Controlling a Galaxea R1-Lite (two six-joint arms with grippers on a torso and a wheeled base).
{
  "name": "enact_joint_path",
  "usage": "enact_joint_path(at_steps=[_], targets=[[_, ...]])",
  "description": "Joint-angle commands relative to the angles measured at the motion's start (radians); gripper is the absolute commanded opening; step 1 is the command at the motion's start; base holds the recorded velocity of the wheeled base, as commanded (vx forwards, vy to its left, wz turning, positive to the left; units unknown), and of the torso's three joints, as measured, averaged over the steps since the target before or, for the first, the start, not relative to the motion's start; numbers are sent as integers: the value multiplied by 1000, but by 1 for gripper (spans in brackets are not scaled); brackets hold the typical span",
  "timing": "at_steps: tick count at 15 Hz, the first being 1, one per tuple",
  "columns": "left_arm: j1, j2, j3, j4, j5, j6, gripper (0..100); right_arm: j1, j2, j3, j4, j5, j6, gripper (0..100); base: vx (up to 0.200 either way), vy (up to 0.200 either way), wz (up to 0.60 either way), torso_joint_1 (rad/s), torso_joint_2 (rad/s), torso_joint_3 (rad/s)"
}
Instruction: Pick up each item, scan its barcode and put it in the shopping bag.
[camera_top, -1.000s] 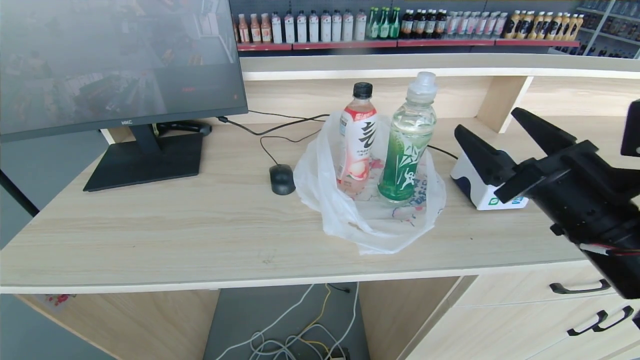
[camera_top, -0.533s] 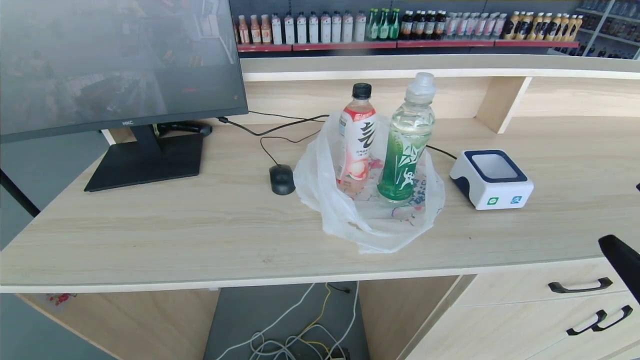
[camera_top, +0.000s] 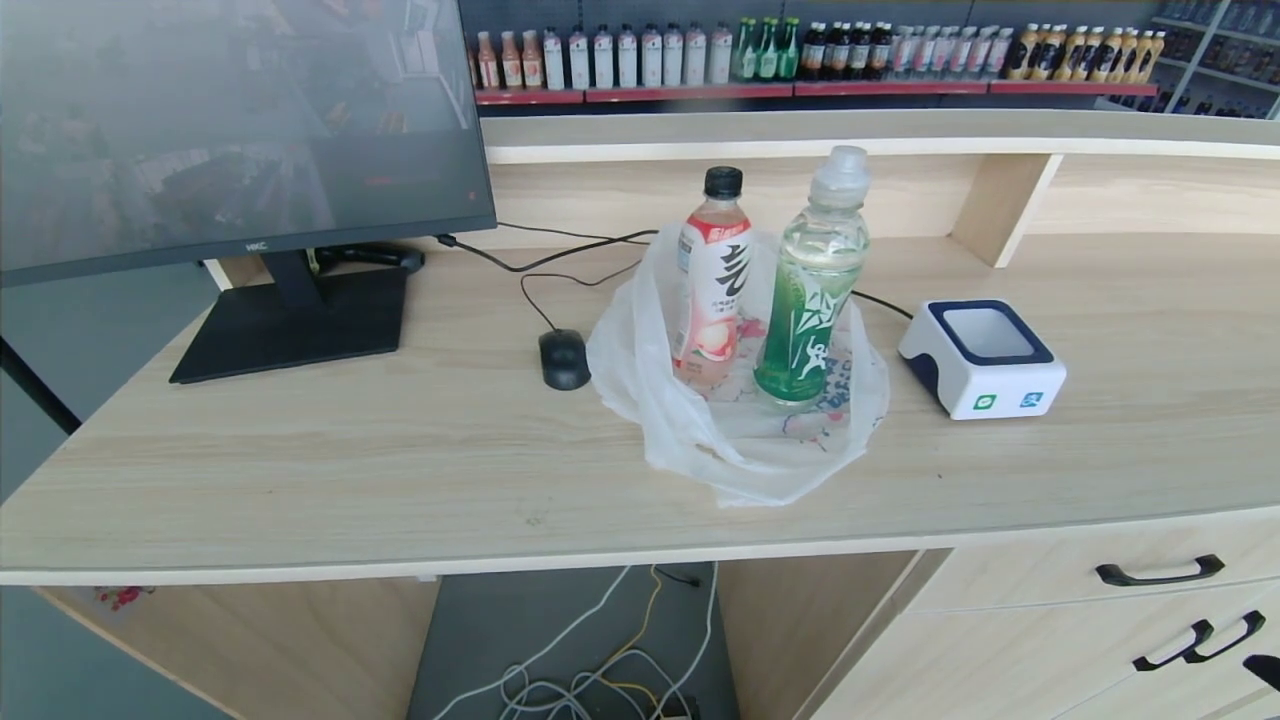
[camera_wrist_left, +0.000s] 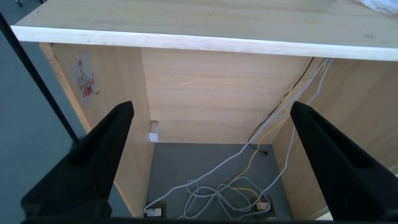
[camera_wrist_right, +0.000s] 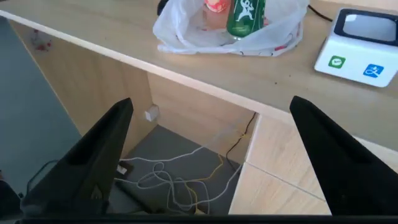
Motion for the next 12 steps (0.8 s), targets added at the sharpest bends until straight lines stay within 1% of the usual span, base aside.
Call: enact_joint_path(at_steps=[1,2,4,5,6,8,11,12], targets=[[-13,40,0,0,-1,3,100,-3,-407,0,381,-1,-12,100,0,0,0,0,0,0],[1,-5,0,0,-1,2,100,-5,-421,0,417,-8,-8,100,0,0,0,0,0,0],[5,-5,0,0,-1,3,100,-26,-421,0,422,-21,15,100,0,0,0,0,0,0],[5,-5,0,0,-1,2,100,-78,-421,0,422,-40,31,100,0,0,0,0,0,0],[4,-5,0,0,-1,2,100,-170,-415,0,422,-47,29,100,0,0,0,0,0,0],[4,-5,0,0,-1,2,100,-207,-340,0,423,-74,34,100,0,0,0,0,0,0],[4,-5,0,0,-1,2,100,-422,-259,-2,423,-76,25,100,0,0,0,0,0,0],[4,-5,0,0,-1,2,100,-422,-289,-2,423,-76,29,100,0,0,0,0,0,0]])
